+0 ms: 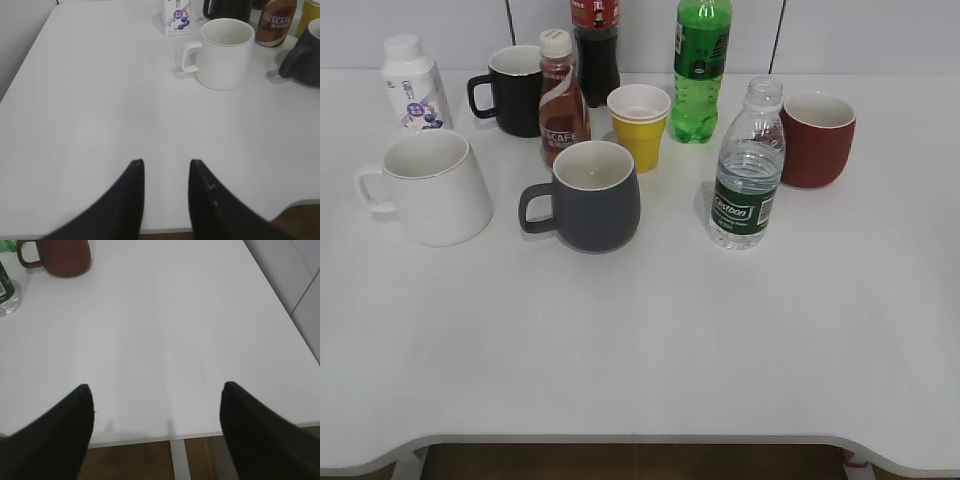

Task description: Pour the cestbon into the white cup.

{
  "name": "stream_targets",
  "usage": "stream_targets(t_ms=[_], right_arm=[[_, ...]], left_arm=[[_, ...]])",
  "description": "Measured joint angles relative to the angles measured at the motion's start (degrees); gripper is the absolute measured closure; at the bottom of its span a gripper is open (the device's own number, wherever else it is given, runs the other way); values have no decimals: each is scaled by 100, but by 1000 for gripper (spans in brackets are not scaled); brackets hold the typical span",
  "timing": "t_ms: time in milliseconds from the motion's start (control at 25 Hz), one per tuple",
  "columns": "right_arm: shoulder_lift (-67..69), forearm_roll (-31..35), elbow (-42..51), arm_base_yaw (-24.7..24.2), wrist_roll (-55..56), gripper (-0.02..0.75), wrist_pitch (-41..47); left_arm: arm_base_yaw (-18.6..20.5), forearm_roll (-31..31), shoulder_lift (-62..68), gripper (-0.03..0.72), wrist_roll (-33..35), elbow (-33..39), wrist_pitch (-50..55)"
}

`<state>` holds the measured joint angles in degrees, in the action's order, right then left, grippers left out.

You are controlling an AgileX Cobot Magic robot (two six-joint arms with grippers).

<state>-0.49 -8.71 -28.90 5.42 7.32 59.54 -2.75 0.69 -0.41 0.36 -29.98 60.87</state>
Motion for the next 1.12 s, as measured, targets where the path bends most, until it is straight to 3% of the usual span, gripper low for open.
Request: stream_targets(t_ms=[1120], right_arm=[[0, 0, 0, 0, 0, 149, 0]], left_arm=[[0, -6, 0, 458, 0, 0, 0]])
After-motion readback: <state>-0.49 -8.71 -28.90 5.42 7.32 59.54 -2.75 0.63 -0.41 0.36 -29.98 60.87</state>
